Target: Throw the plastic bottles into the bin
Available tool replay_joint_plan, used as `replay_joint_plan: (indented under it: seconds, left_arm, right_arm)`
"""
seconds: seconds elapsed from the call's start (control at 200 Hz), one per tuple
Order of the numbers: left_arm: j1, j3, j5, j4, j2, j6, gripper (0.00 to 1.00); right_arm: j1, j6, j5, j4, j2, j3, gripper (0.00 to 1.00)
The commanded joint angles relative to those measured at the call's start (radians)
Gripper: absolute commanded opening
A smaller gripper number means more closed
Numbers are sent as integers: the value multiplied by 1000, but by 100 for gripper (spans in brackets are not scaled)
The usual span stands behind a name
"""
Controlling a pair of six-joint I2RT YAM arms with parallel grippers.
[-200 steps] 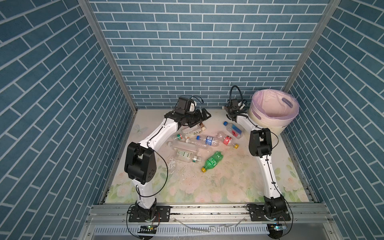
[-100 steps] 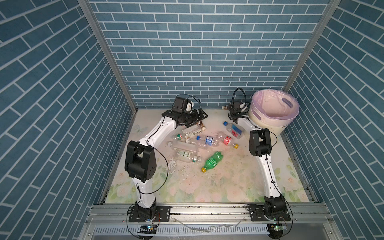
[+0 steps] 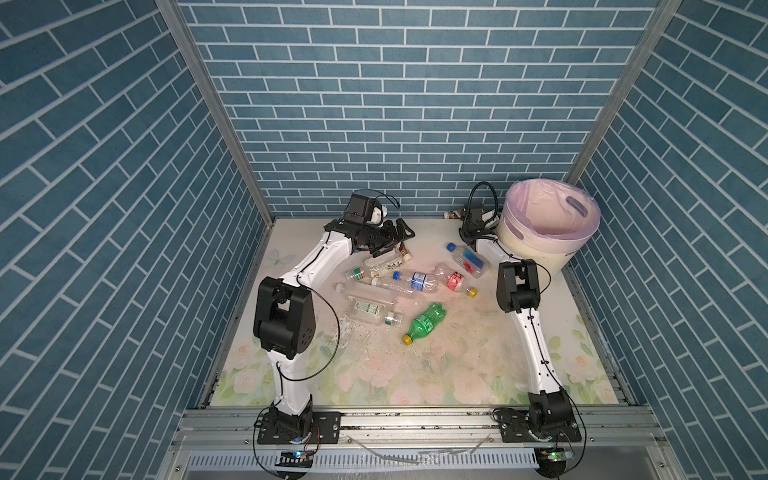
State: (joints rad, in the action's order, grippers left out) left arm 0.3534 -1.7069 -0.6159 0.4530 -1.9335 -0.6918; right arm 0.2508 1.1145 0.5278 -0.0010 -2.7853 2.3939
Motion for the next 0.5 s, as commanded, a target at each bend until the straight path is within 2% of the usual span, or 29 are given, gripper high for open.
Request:
replay_joint_plan:
  seconds: [0.0,0.125,0.28,0.495]
  left_arm:
    - [-10,-26,-25,12,-27,8,99]
    - [-11,-28,-29,15,-32,6,99]
    - [-13,-40,-36,25,-42,6,99]
    - [-15,-43,-39,27,-44,6,99]
  right_arm:
    - [-21,77,19,-4,-72,75,99]
    - [-30,102,-4,-17,-129,157,99]
    - [-32,104,-9,10,-142,161,99]
    - [-36,107,-29,76,-179,184,87]
